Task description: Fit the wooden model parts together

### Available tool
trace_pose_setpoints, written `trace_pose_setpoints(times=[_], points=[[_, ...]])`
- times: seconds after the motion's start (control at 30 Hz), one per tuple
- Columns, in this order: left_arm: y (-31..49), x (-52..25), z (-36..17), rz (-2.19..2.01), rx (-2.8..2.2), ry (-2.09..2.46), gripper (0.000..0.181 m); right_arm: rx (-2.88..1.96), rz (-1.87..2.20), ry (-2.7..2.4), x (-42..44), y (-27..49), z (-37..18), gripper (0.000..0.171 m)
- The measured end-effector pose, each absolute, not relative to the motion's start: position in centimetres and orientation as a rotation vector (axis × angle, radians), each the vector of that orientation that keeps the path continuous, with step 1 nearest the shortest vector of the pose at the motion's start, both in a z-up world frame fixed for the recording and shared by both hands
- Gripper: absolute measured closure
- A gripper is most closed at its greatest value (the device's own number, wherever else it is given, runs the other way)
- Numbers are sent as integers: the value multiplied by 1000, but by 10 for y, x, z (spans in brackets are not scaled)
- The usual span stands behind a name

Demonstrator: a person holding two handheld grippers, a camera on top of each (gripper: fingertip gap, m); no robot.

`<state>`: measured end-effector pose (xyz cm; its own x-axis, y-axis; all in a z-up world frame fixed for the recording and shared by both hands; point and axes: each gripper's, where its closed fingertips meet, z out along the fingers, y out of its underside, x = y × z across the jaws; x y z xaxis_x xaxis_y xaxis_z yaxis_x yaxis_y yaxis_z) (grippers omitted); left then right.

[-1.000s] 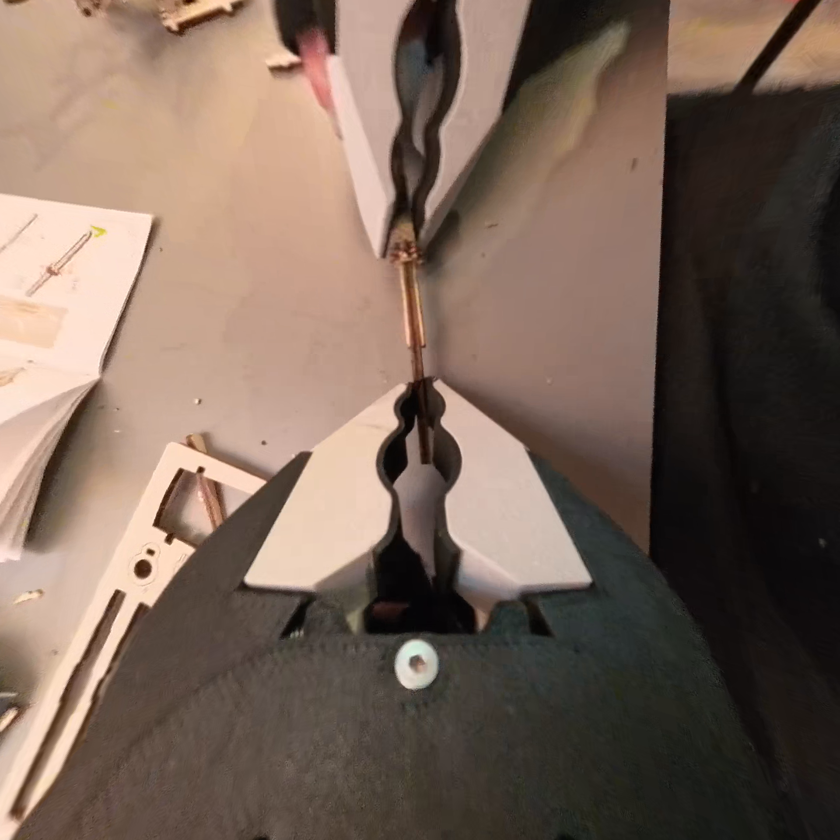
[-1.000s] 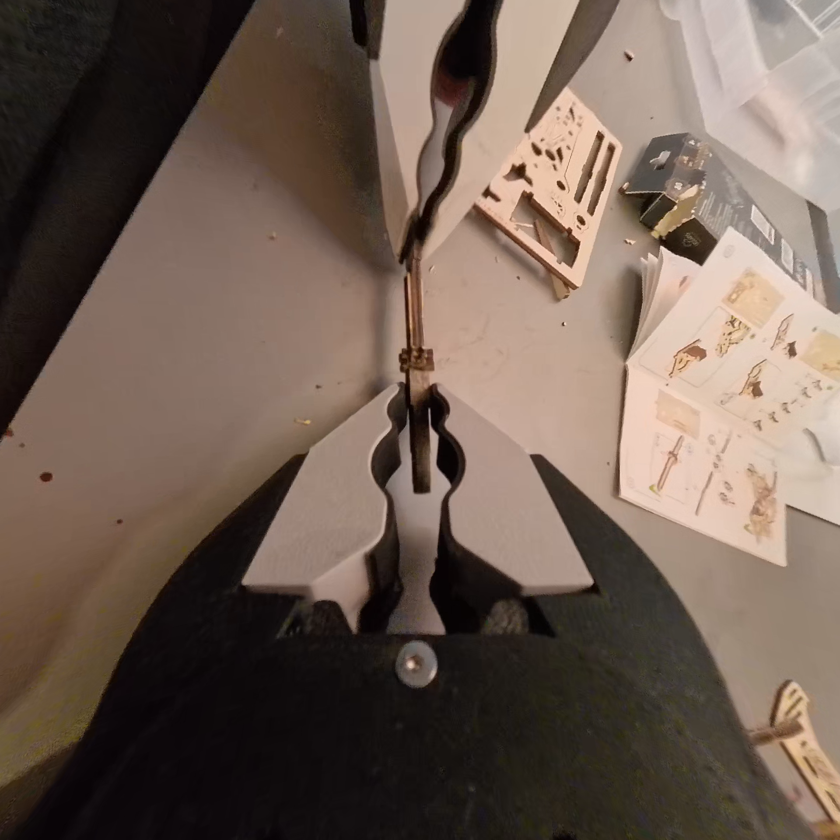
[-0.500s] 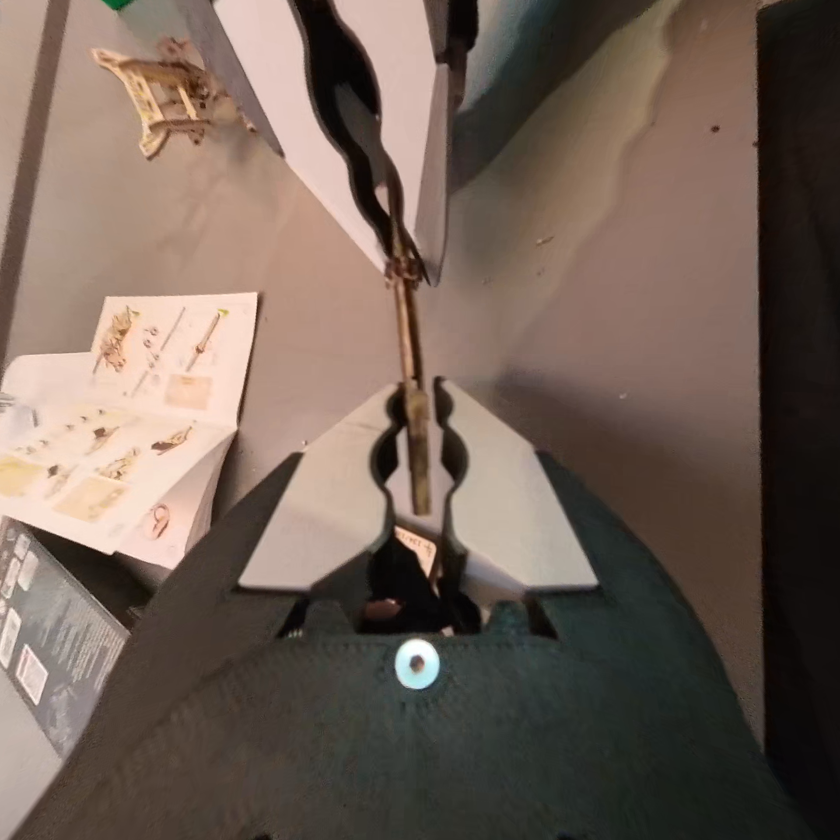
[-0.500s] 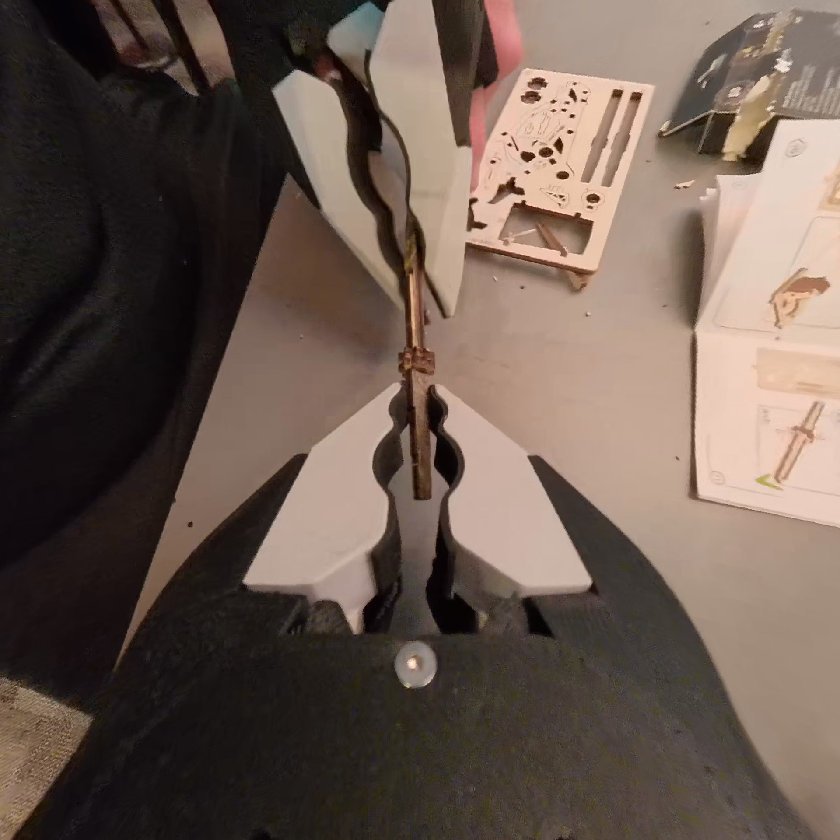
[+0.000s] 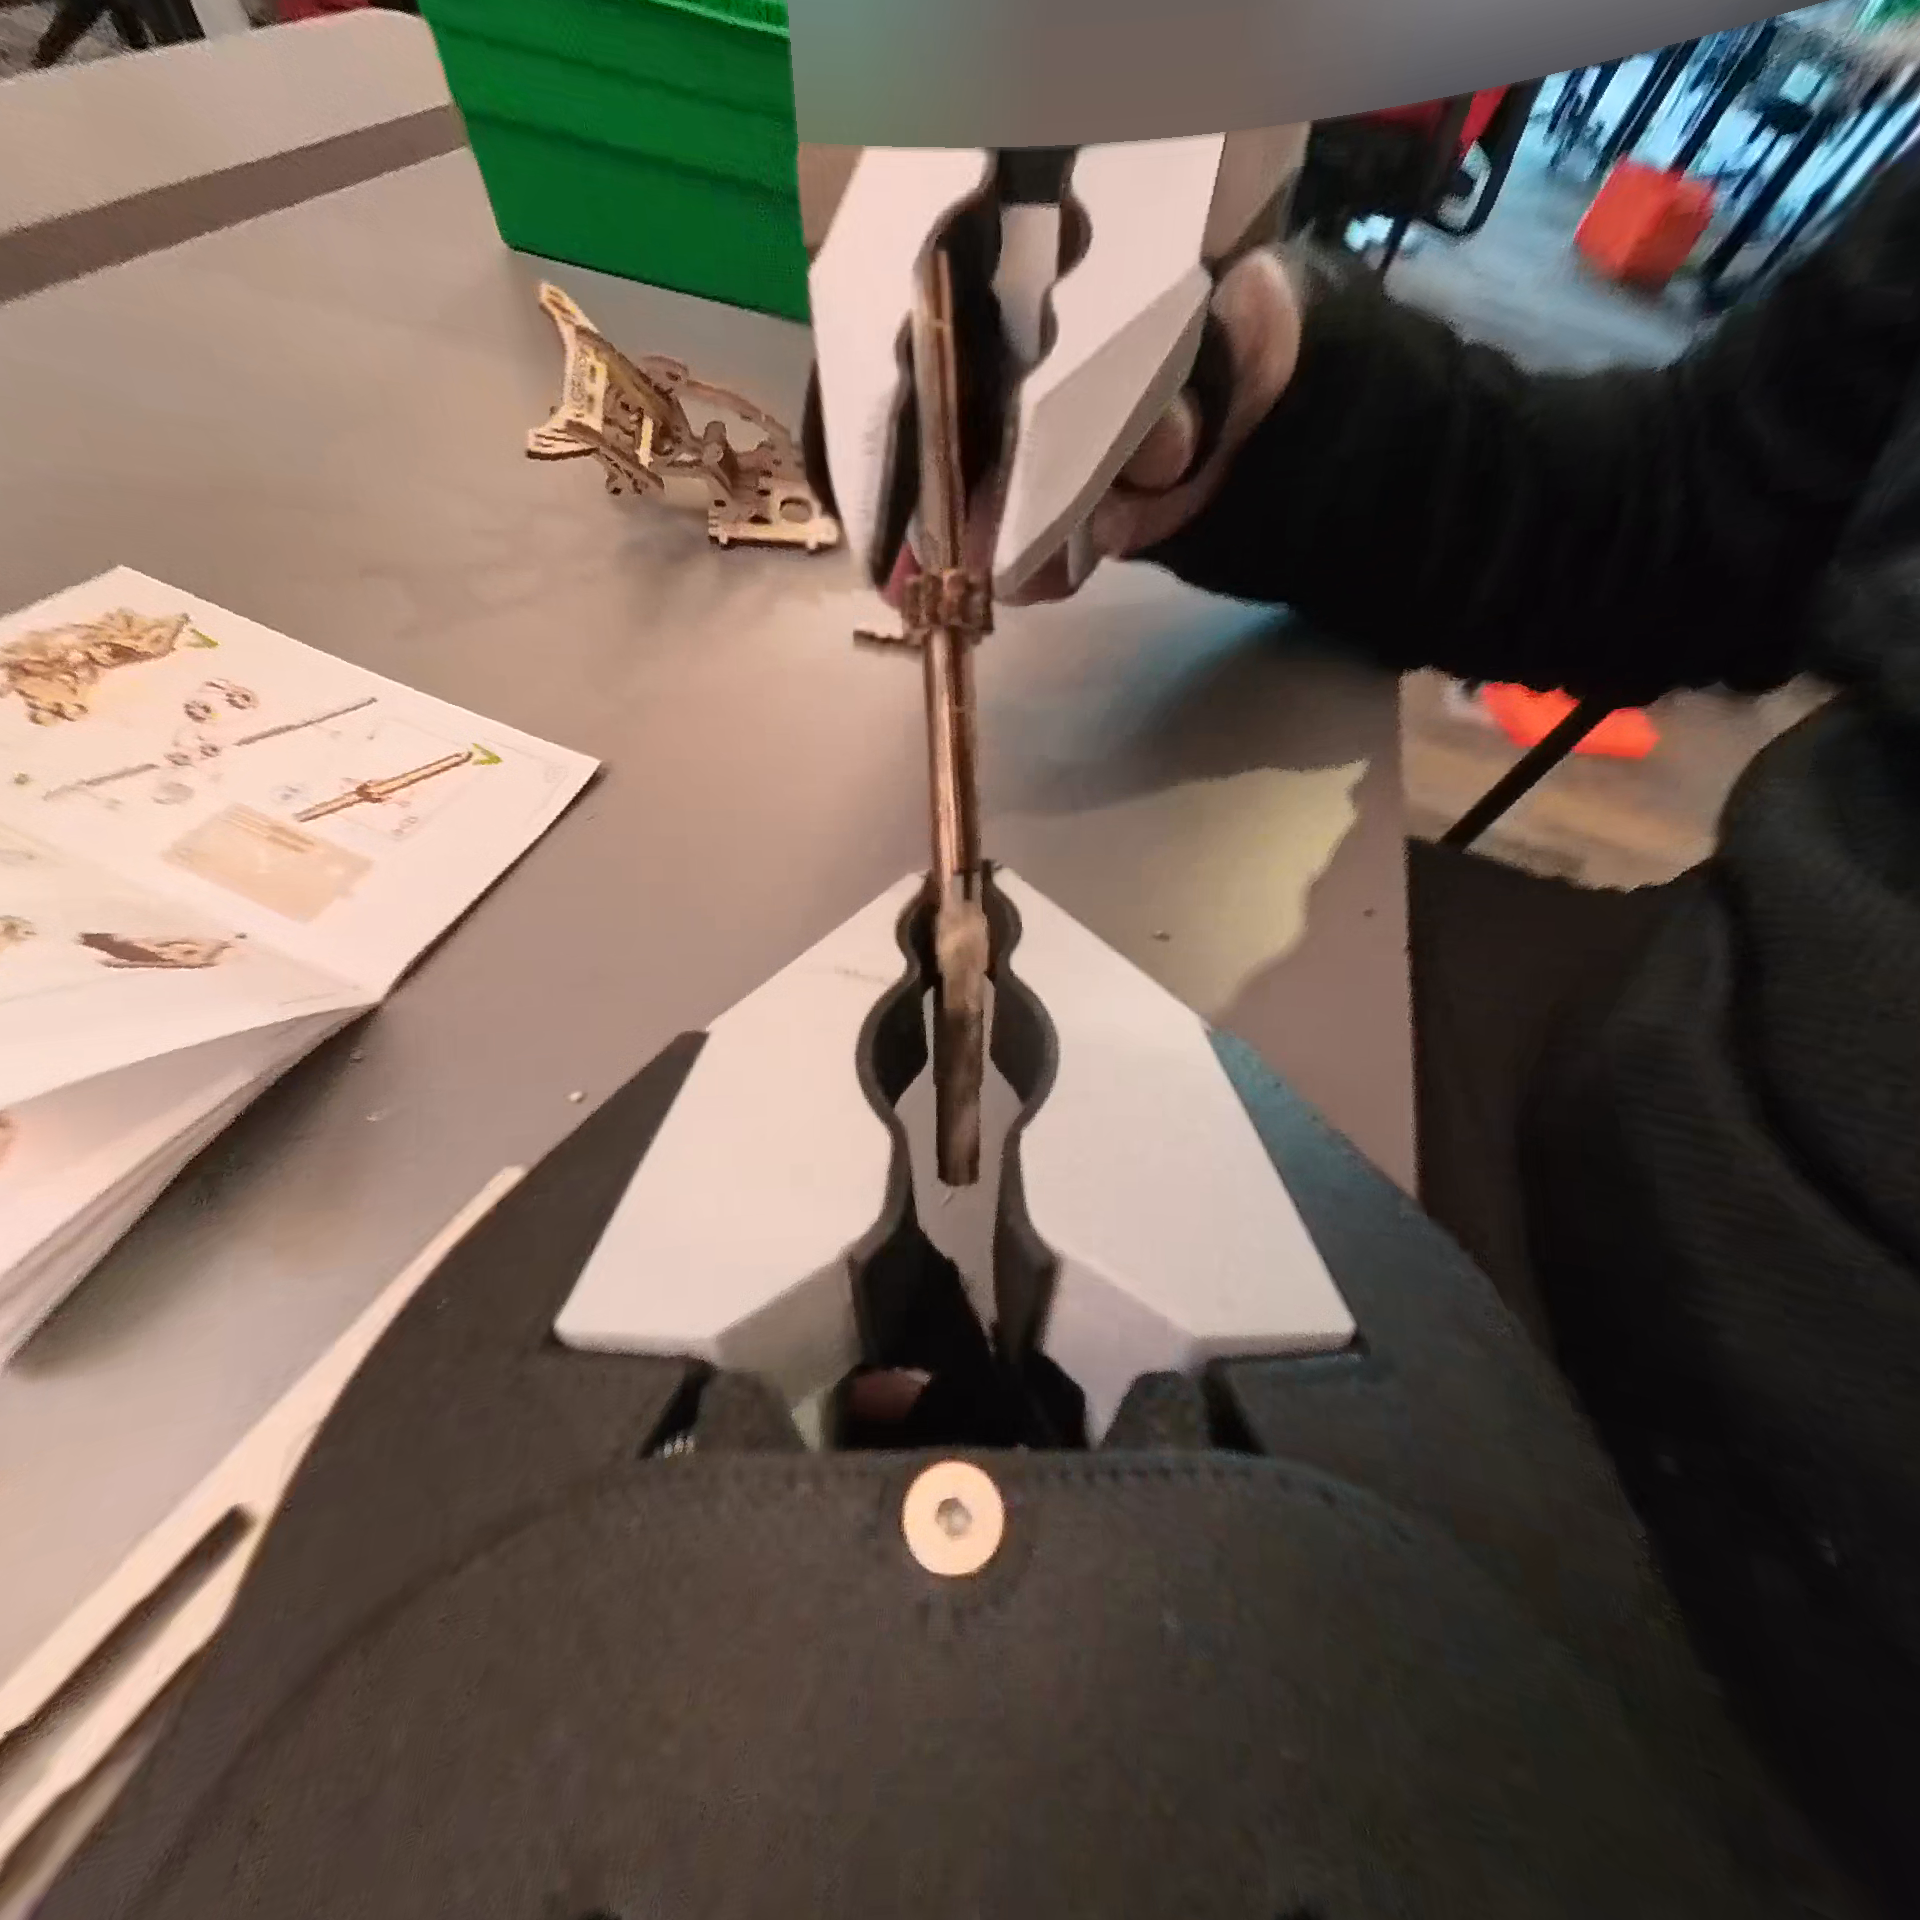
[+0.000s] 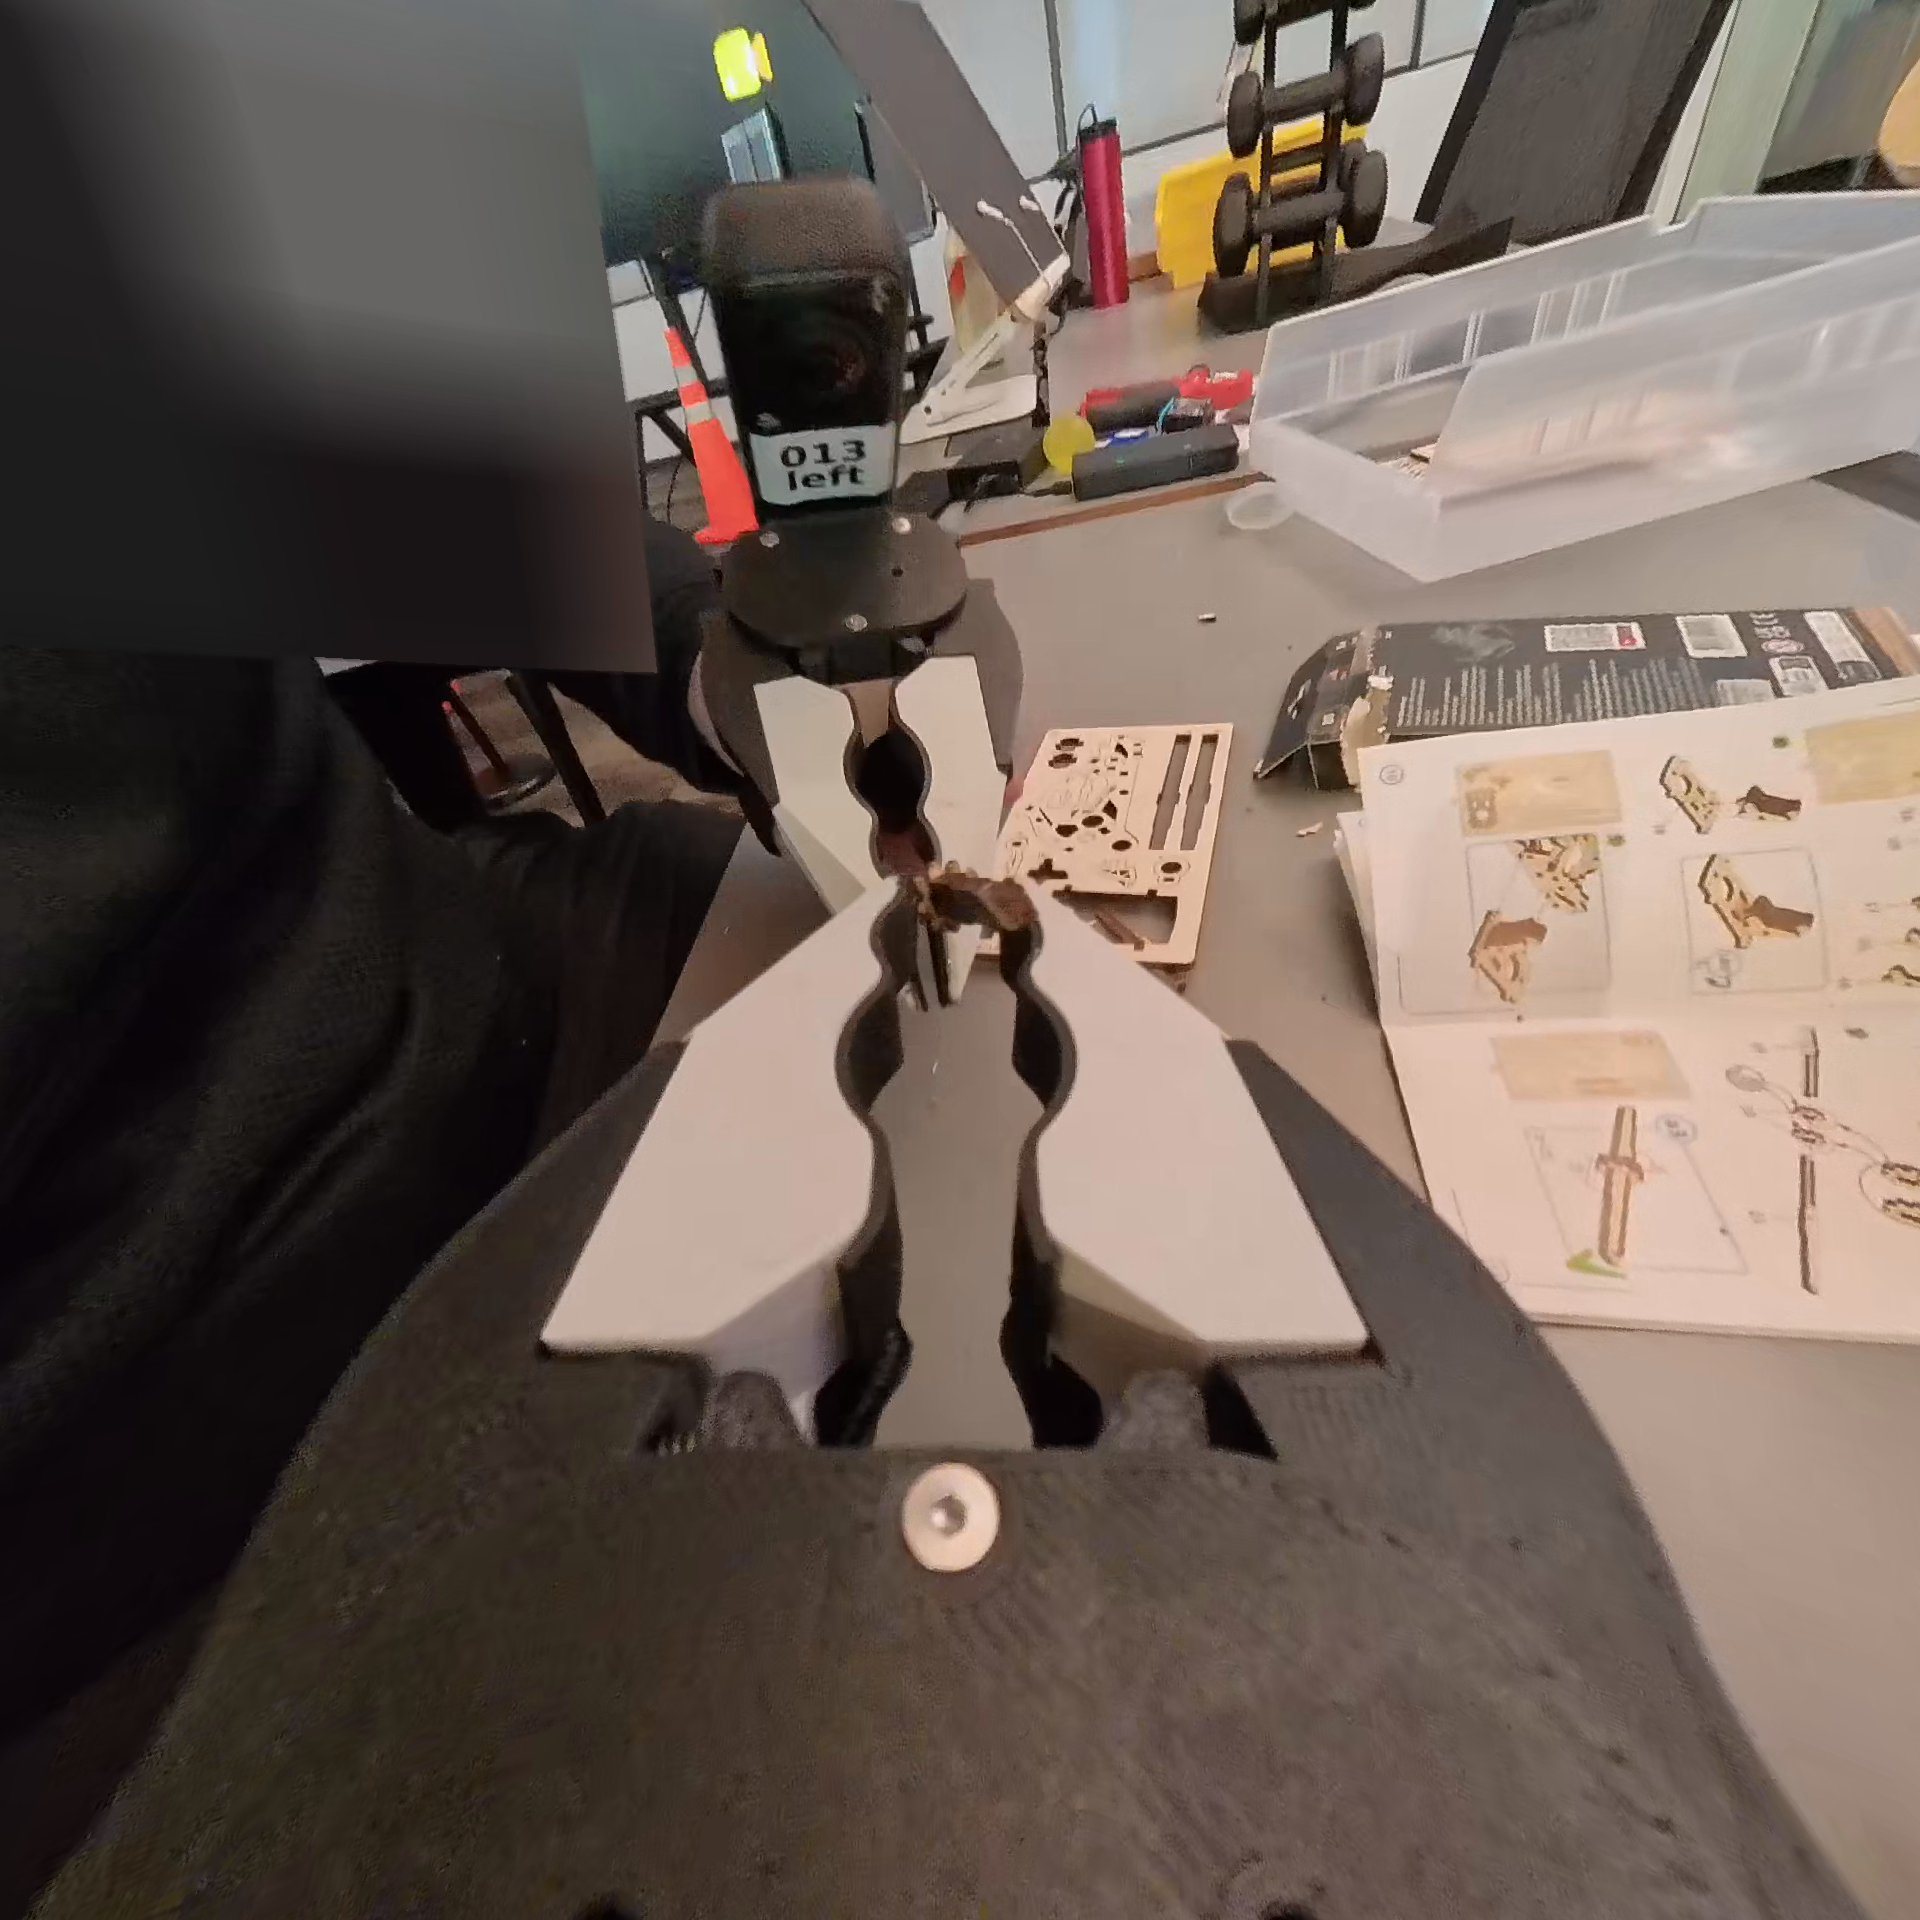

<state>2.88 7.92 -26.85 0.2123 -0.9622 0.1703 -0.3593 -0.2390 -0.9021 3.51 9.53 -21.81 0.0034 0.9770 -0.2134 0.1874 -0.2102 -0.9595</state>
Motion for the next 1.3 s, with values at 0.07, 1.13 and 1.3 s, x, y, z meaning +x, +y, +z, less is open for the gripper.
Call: trace_pose_setpoints(times=[0.07, 1.13, 1.3], points=[[78, 31, -263, -1103, -1742, 1181, 177, -1495, 1294, -1252, 35, 94, -217, 156], [69, 46, -240, -1532, -1692, 977, 177, -1394, 1526, -1023, 43, 103, -194, 157], [70, 47, -244, -1503, -1711, 984, 177, -1401, 1516, -1051, 42, 102, -196, 168]])
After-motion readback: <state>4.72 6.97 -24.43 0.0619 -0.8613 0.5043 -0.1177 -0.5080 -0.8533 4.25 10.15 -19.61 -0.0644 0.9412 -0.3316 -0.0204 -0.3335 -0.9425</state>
